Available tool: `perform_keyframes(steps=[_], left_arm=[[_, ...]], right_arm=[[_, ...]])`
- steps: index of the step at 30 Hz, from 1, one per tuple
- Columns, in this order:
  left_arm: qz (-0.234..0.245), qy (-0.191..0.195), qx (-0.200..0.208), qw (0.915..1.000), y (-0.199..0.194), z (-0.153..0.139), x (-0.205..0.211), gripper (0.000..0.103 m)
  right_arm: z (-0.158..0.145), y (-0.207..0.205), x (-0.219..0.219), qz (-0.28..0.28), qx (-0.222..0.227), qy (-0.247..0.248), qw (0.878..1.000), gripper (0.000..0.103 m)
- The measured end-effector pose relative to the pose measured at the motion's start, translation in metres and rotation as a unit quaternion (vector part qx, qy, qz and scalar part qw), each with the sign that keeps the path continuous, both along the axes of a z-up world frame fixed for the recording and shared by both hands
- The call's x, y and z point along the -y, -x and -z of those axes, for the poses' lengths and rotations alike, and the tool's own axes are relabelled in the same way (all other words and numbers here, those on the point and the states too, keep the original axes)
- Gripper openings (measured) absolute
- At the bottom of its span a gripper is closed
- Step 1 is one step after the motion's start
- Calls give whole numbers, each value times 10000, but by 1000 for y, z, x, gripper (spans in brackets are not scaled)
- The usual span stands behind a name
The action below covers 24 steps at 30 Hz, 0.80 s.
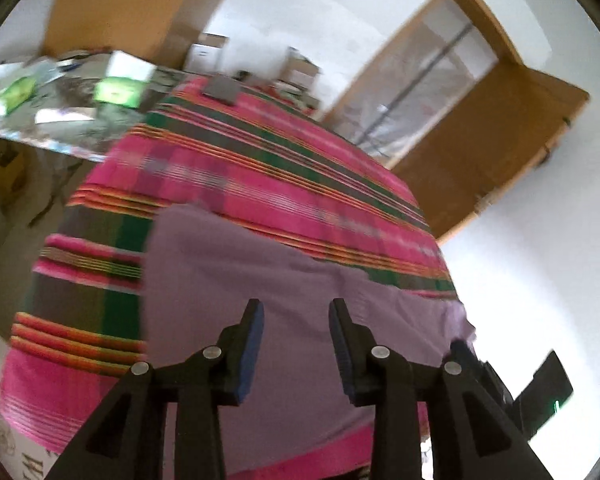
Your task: Fold clothes
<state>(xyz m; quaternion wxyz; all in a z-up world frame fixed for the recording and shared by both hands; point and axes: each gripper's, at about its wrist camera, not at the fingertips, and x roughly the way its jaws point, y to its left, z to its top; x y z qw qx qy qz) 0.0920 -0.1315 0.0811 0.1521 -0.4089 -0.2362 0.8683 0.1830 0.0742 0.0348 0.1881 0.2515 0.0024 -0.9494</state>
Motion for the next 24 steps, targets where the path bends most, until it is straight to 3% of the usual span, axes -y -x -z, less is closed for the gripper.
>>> perform_keyframes(steps=[5,10,14,20,24], left_arm=[[621,162,70,9979,9,3,-51,35],[1140,-35,186,9933,19,9,-93,35],[1543,-91,283,9876,22,18,-128,36],[1957,139,551,9790,32,34,-172,36],[2064,223,722,9755,44,44,-193,36]], right_arm=[[1,7,-80,1362,104,-71,9906,40],[3,15,-144,2314,320,-212,9721,40],[7,18,-189,2687,534,-71,9617,40],[17,25,-252,3286,841,393,9399,40],[26,26,-280,3321,861,666,9369,40]])
